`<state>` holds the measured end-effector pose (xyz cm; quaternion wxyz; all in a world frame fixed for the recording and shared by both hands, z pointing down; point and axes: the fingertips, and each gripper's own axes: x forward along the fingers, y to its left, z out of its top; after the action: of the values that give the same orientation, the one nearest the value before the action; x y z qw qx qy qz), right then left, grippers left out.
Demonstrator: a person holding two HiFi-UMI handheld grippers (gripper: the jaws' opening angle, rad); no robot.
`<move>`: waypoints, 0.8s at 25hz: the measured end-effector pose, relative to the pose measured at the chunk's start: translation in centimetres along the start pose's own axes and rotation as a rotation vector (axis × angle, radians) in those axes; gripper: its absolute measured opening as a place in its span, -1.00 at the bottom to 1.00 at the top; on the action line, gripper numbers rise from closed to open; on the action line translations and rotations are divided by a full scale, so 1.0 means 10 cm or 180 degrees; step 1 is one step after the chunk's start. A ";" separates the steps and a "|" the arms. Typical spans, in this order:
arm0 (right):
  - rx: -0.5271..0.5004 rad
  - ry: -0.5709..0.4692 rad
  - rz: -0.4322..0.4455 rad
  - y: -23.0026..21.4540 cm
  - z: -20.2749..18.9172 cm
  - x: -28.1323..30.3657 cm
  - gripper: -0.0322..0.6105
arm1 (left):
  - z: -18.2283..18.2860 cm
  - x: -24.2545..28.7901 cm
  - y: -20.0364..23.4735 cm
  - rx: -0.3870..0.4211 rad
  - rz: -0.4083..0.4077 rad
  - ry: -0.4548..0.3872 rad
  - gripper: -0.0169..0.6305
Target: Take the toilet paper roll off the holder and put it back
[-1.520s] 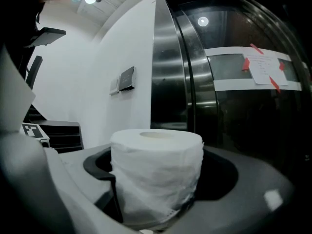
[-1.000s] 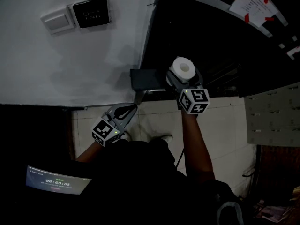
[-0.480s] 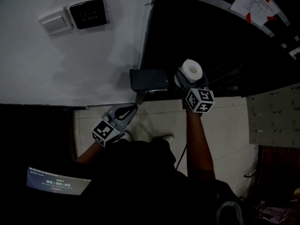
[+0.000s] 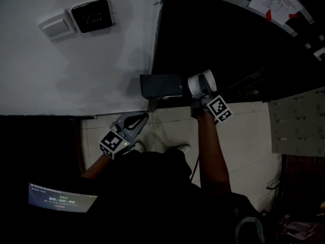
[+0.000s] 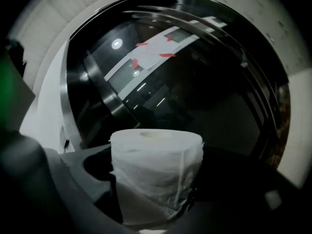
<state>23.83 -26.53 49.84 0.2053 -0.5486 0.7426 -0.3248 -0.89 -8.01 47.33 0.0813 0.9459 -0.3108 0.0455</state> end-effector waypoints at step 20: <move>0.2072 -0.0179 0.0088 -0.22 -0.95 0.00 0.53 | -0.03 -0.04 -0.04 0.0023 -0.0024 -0.0014 -0.94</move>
<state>19.09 -24.47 58.13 0.3947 -0.4528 0.6011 -0.5271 -1.03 -7.41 47.51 0.0774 0.9475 -0.3072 0.0443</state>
